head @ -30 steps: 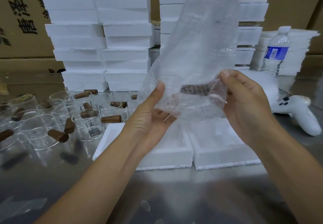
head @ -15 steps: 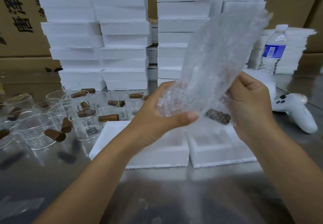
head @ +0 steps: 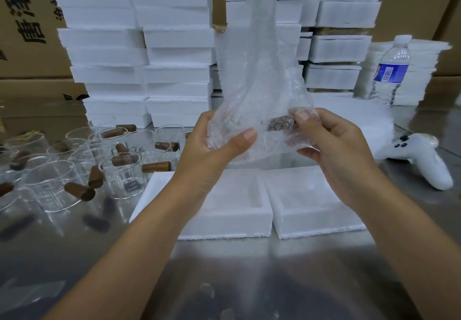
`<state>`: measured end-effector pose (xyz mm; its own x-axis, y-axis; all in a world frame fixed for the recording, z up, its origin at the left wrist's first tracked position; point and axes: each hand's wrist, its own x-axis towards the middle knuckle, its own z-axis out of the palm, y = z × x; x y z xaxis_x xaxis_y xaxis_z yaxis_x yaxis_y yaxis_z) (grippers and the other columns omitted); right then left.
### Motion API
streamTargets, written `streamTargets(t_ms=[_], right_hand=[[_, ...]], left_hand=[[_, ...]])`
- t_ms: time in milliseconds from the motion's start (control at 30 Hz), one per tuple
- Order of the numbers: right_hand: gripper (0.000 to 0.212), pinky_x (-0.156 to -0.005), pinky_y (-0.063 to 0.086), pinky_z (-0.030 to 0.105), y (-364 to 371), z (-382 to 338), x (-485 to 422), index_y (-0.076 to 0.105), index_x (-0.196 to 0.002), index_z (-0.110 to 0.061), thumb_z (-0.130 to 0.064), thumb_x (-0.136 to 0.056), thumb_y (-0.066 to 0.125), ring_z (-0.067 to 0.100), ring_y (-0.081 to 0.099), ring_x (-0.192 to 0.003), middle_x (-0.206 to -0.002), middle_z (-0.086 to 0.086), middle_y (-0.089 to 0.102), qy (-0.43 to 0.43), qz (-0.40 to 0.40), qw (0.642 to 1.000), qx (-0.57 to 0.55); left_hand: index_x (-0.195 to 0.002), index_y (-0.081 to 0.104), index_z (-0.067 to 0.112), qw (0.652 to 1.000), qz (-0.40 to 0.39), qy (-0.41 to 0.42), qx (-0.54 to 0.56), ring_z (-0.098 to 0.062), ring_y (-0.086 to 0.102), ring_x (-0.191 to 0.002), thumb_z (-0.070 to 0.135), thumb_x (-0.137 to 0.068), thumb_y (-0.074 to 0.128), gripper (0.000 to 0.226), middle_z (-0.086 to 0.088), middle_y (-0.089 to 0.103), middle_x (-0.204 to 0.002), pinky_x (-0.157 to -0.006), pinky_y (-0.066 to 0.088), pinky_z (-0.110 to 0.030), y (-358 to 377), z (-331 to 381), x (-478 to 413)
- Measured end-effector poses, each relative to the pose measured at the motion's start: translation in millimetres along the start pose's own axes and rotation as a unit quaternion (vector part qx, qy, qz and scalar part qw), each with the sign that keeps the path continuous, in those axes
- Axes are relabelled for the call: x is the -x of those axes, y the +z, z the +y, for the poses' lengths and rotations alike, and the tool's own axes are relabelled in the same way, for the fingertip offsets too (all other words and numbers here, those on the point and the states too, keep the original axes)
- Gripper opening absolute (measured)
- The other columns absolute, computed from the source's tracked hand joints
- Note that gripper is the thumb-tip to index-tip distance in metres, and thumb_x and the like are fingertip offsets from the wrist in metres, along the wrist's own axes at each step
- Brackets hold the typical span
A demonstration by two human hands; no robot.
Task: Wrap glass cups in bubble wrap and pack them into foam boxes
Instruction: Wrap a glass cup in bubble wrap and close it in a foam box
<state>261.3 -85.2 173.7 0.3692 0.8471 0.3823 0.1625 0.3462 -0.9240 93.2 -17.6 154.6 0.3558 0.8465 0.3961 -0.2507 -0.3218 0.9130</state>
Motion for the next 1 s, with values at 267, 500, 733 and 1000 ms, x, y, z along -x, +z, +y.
streamTargets(t_ms=[267, 500, 733, 1000], right_hand=[[0.021, -0.086, 0.049, 0.031, 1.3, 7.1, -2.1, 0.074, -0.069, -0.026, -0.036, -0.084, 0.064, 0.008, 0.066, -0.080, -0.078, -0.007, 0.072, -0.017, 0.042, 0.998, 0.033], [0.015, -0.061, 0.053, 0.019, 3.2, 3.5, -0.8, 0.070, -0.077, -0.022, -0.013, -0.088, 0.063, 0.010, 0.067, -0.067, -0.070, -0.004, 0.071, -0.070, 0.056, 0.996, 0.014], [0.035, -0.061, 0.052, 0.019, 5.3, 4.8, 4.3, 0.071, -0.068, -0.029, -0.004, -0.089, 0.058, 0.010, 0.063, -0.069, -0.079, 0.005, 0.070, -0.111, -0.061, 0.985, 0.115], [0.043, -0.040, 0.031, 0.003, 2.3, -0.2, 4.4, 0.061, -0.042, -0.030, -0.011, -0.080, 0.068, -0.006, 0.047, -0.040, -0.041, -0.019, 0.051, -0.057, -0.091, 0.979, 0.172]], left_hand=[[-0.106, 0.057, 0.038, 0.981, -0.040, 0.027, -0.187, 0.003, 0.061, -0.099, 0.055, -0.066, 0.070, 0.046, 0.018, 0.065, -0.106, -0.084, 0.049, -0.019, 1.7, 5.3, 6.4], [-0.102, 0.057, 0.041, 0.969, -0.088, 0.033, -0.230, 0.004, 0.060, -0.099, 0.066, -0.065, 0.064, 0.046, 0.023, 0.065, -0.102, -0.087, 0.048, -0.027, 6.8, 5.0, 11.6], [-0.099, 0.056, 0.046, 0.964, -0.106, 0.068, -0.234, 0.014, 0.056, -0.096, 0.051, -0.074, 0.067, 0.028, 0.032, 0.062, -0.104, -0.078, 0.041, -0.002, 11.7, 4.8, 13.5], [-0.116, 0.030, 0.059, 0.948, -0.122, 0.126, -0.266, 0.017, 0.050, -0.106, 0.045, -0.077, 0.070, 0.058, 0.040, 0.050, -0.111, -0.081, 0.041, -0.001, 12.6, 2.3, 17.4]])
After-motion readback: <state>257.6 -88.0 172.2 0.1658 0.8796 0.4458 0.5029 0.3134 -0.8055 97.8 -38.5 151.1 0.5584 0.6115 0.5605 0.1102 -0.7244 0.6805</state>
